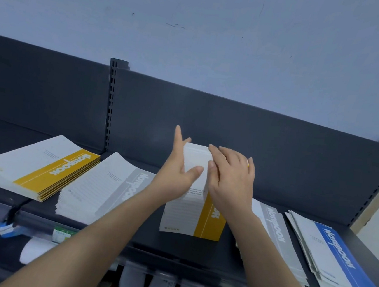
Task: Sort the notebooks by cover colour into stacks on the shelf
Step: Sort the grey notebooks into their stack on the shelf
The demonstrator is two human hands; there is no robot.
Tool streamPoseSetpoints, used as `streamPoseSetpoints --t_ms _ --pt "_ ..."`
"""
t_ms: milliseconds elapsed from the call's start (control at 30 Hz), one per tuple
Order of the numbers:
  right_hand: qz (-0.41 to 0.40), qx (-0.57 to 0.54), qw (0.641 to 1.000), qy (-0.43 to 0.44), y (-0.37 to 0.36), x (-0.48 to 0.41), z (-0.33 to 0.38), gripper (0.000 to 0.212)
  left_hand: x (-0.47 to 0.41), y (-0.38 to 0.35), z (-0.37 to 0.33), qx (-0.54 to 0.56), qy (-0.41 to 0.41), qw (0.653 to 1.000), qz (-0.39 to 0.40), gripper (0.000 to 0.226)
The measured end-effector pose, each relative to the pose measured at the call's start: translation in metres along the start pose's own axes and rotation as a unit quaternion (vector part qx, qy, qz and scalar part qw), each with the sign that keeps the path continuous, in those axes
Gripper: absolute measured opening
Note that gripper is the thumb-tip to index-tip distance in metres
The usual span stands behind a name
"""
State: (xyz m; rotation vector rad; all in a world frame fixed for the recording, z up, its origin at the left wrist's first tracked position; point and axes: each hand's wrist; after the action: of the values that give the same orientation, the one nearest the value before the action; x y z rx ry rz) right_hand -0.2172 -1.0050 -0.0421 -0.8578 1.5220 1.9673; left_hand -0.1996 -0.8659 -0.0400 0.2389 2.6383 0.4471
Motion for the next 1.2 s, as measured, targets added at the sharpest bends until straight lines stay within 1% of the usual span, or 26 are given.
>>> streamPoseSetpoints --t_ms 100,167,267,367,400,433,467,500,533,567,600,700,867,967,1100,1200 --pt "-0.013 0.005 1.000 0.002 -0.004 0.001 0.000 0.054 -0.001 -0.002 0.003 0.035 0.005 0.999 -0.006 0.098" --pt "-0.029 0.009 1.000 0.004 -0.006 0.002 0.000 0.051 -0.004 -0.002 0.004 0.050 0.012 0.999 0.000 0.094" --pt "-0.034 -0.010 0.999 0.004 -0.007 0.002 -0.001 0.049 -0.006 -0.002 0.005 0.043 0.020 0.999 -0.004 0.087" --pt "-0.035 -0.073 0.997 -0.009 -0.003 0.003 -0.002 0.046 -0.007 -0.003 0.008 0.029 0.017 0.999 -0.015 0.082" --pt "-0.044 -0.104 0.993 -0.030 -0.001 0.003 -0.003 0.048 -0.008 -0.003 0.009 0.032 0.018 0.999 -0.015 0.081" --pt "-0.048 -0.139 0.987 -0.065 0.002 0.004 -0.003 0.055 -0.009 -0.003 0.010 0.035 0.020 0.999 -0.015 0.080" --pt "-0.038 -0.185 0.975 -0.117 0.003 0.004 -0.003 0.065 -0.009 -0.004 0.010 0.038 0.022 0.999 -0.015 0.079" --pt "-0.014 -0.248 0.952 -0.179 0.004 0.004 -0.004 0.073 -0.010 -0.004 0.011 0.040 0.024 0.999 -0.015 0.078" --pt "0.014 -0.318 0.918 -0.236 0.002 0.004 -0.005 0.079 -0.010 -0.004 0.011 0.042 0.024 0.999 -0.015 0.077" --pt "0.035 -0.365 0.888 -0.276 -0.002 0.005 -0.006 0.081 -0.011 -0.005 0.012 0.042 0.024 0.999 -0.015 0.076" --pt "0.048 -0.379 0.876 -0.295 -0.007 0.006 -0.007 0.080 -0.011 -0.005 0.013 0.042 0.025 0.999 -0.014 0.076" --pt "0.046 -0.367 0.882 -0.292 -0.018 0.011 -0.011 0.067 -0.013 -0.005 0.017 0.030 0.028 0.999 -0.007 0.074" --pt "0.020 -0.395 0.880 -0.264 -0.022 0.025 -0.018 0.041 -0.012 -0.004 0.024 0.014 0.024 1.000 0.003 0.073" --pt "0.034 -0.376 0.885 -0.271 -0.026 0.042 -0.020 0.026 -0.001 -0.004 0.034 -0.017 -0.004 1.000 0.025 0.061" --pt "0.064 -0.319 0.907 -0.268 -0.035 0.063 -0.029 0.016 0.020 -0.005 0.057 -0.071 -0.002 0.996 0.057 0.045" --pt "0.082 -0.299 0.915 -0.257 -0.037 0.073 -0.034 0.012 0.028 -0.002 0.069 -0.148 -0.009 0.986 0.077 0.034"
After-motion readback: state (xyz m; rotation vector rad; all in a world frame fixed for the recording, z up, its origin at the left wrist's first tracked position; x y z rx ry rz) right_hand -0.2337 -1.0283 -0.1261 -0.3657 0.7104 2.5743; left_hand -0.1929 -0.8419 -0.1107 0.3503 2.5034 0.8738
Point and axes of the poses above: each hand's wrist, its own x-axis away from the middle knuckle, its own y-axis out of the back of the hand, z = x × y
